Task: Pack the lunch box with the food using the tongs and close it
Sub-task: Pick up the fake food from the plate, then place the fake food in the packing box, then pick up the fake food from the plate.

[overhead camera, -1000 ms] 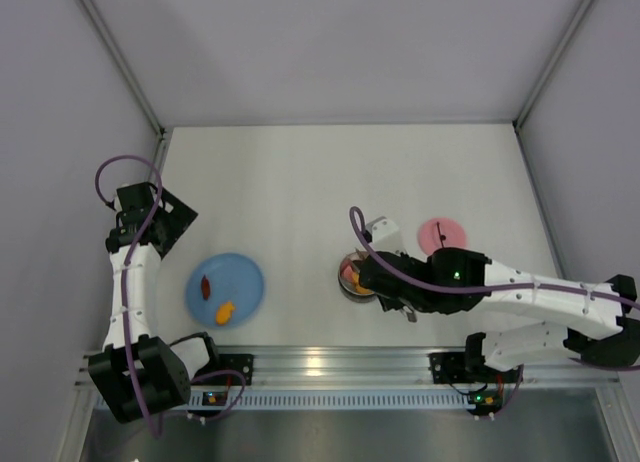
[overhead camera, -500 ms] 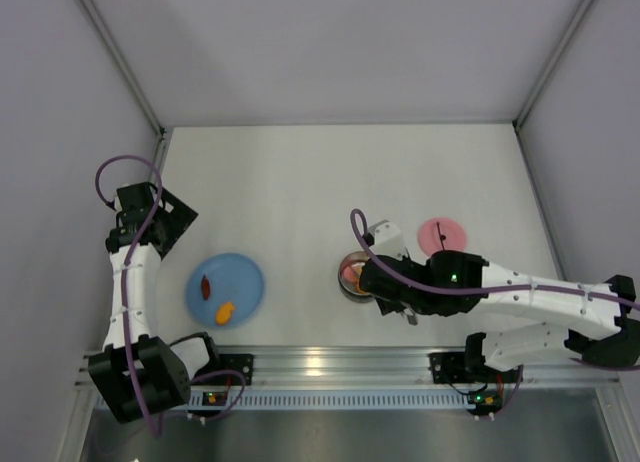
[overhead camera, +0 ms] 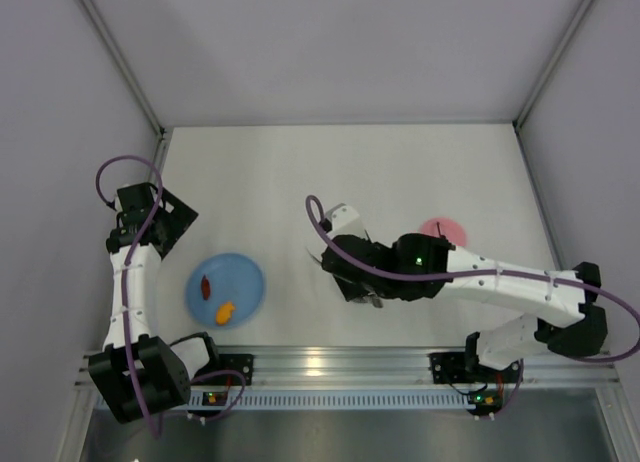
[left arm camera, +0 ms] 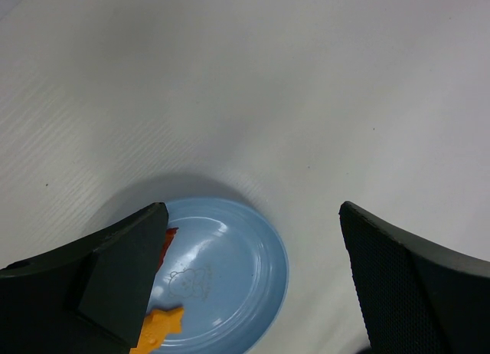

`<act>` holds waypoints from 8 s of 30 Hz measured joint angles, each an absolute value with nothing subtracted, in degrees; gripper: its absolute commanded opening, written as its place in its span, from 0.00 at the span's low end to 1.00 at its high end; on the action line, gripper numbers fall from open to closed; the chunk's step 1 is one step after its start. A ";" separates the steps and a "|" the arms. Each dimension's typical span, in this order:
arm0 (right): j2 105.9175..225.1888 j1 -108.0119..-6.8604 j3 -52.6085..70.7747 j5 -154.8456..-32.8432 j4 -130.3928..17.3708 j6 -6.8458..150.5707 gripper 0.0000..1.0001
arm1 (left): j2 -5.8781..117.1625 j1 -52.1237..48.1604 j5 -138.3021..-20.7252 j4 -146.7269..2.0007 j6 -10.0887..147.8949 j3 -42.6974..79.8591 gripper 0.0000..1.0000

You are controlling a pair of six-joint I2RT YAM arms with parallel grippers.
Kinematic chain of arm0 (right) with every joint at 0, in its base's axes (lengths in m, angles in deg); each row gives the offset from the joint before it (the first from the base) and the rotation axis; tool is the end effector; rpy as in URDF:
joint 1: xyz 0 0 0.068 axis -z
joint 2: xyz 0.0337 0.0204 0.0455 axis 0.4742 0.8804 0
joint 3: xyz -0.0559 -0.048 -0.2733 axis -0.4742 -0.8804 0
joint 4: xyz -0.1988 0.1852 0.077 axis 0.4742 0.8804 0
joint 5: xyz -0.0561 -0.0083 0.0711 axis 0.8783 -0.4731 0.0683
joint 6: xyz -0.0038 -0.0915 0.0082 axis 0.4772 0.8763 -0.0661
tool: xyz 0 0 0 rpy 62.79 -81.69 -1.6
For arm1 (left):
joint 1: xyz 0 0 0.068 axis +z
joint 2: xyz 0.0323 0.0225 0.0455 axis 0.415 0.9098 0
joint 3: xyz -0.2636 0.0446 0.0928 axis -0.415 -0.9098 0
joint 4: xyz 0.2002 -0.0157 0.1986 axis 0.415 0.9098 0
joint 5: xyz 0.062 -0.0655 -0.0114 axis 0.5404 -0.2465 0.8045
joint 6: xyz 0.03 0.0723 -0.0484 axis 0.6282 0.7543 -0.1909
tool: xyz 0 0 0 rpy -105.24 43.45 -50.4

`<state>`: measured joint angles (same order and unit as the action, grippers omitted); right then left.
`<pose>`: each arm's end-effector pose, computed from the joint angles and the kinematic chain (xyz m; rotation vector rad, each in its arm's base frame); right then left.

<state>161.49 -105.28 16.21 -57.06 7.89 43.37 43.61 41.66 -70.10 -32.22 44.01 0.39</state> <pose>0.1052 0.2763 0.3419 -0.7002 2.3269 0.2022 0.2636 0.0830 0.2590 -1.0920 2.1402 -0.1333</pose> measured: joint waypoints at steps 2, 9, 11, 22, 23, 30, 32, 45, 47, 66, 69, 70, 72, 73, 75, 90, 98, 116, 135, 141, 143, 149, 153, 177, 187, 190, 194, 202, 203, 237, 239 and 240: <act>165.40 -104.97 19.51 -58.52 4.56 46.14 0.45 | 43.61 41.66 -70.15 -32.28 44.01 0.37 0.99; 180.17 -102.81 29.30 -66.26 -5.93 55.10 0.44 | 43.63 41.66 -69.86 -32.70 43.99 0.28 0.99; 183.91 -102.42 31.93 -68.44 -7.76 56.85 0.44 | 43.63 41.66 -69.65 -32.79 43.99 0.28 0.99; 198.73 -101.56 42.22 -79.44 -14.28 62.23 0.44 | 43.87 41.66 -68.16 -32.98 44.01 0.17 0.99; 199.73 -101.54 43.03 -80.18 -14.58 62.32 0.44 | 43.89 41.66 -68.14 -33.00 44.01 0.17 0.99; 205.11 -101.54 47.44 -83.37 -15.79 62.65 0.44 | 44.53 41.66 -67.96 -33.09 43.99 0.13 0.99; 206.16 -101.54 48.43 -83.96 -15.92 62.62 0.44 | 44.55 41.66 -67.98 -33.09 43.99 0.10 0.99; 208.35 -101.58 49.10 -84.60 -16.03 62.60 0.43 | 44.66 41.66 -68.01 -33.18 43.99 -0.14 0.99; 208.76 -101.65 49.13 -84.60 -16.03 62.62 0.43 | 44.66 41.66 -68.01 -33.20 43.99 -0.14 0.99; 211.78 -102.50 51.75 -82.83 -15.57 62.65 0.33 | 44.66 41.66 -68.25 -33.22 43.99 -0.16 0.99; 211.76 -102.50 51.60 -82.32 -15.57 62.60 0.30 | 44.66 41.66 -68.47 -33.22 43.99 -0.16 0.99; 211.71 -102.50 51.53 -82.13 -15.57 62.62 0.29 | 44.66 41.66 -68.57 -33.22 43.99 -0.16 0.99; 211.28 -102.50 50.66 -81.52 -15.63 62.58 0.28 | 44.66 41.66 -68.73 -33.22 43.99 -0.16 0.99; 210.84 -102.50 49.91 -81.19 -15.52 62.60 0.27 | 44.66 41.66 -68.82 -33.24 43.99 -0.16 0.99; 209.77 -102.50 48.36 -80.60 -15.52 62.58 0.26 | 44.66 41.66 -68.88 -33.24 43.99 -0.16 0.99; 191.28 -102.55 36.97 -75.37 -14.91 61.49 0.25 | 44.64 41.66 -69.32 -33.44 43.99 -0.16 0.99; 177.16 -102.55 24.95 -69.36 -11.87 58.01 0.26 | 44.64 41.66 -69.62 -33.44 43.99 -0.16 0.99; 145.01 -102.44 -1.67 -58.78 4.48 38.32 0.29 | 44.64 41.66 -70.39 -33.46 43.99 -0.16 0.99; 144.66 -102.44 -3.99 -58.13 5.37 35.37 0.43 | 44.64 41.66 -70.41 -33.46 43.99 -0.16 0.99; 147.39 -102.42 -1.78 -57.82 5.50 36.92 0.42 | 44.64 41.66 -70.39 -33.49 43.99 -0.16 0.99; 149.51 -102.42 0.60 -57.84 5.22 38.30 0.42 | 44.64 41.66 -70.39 -33.49 43.99 -0.16 0.99; 156.44 -102.42 9.26 -59.44 3.30 43.98 0.42 | 44.62 41.66 -70.41 -33.59 43.99 -0.16 0.99; 161.86 -102.39 14.37 -62.13 0.21 47.87 0.41 | 44.64 41.66 -70.41 -33.81 43.99 -0.16 0.99; 190.84 -107.27 34.13 -80.66 -11.76 58.16 0.41 | 44.64 41.66 -70.41 -33.86 43.99 -0.16 0.99; 195.67 -109.02 36.76 -82.37 -11.85 58.60 0.43 | 44.64 41.66 -70.41 -33.86 43.97 -0.16 0.99; 196.63 -109.19 37.21 -82.43 -11.70 58.60 0.44 | 44.64 41.66 -70.41 -33.86 43.99 -0.16 0.99; 197.90 -109.47 38.59 -82.06 -11.57 58.60 0.46 | 44.64 41.66 -70.41 -33.86 43.99 -0.16 0.99; 199.06 -109.96 39.75 -80.64 -11.22 58.62 0.48 | 44.64 41.66 -70.78 -33.86 43.99 -0.18 0.99; 199.21 -109.96 39.84 -80.33 -11.15 58.62 0.48 | 44.64 41.66 -71.00 -33.86 43.99 -0.18 0.99; 201.02 -109.96 40.69 -76.58 -10.39 58.08 0.50 | 44.64 41.66 -72.53 -33.88 43.97 -0.18 0.99; 201.02 -109.96 40.62 -76.49 -10.39 58.06 0.50 | 44.64 41.66 -72.53 -33.88 43.99 -0.20 0.99; 201.02 -109.96 40.38 -76.38 -10.47 58.06 0.50 | 44.64 41.66 -72.53 -33.88 43.99 -0.20 0.99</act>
<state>201.02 -109.96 40.38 -76.38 -10.47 58.06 44.64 41.66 -72.53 -33.88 43.99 -0.20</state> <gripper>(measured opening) 0.502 0.990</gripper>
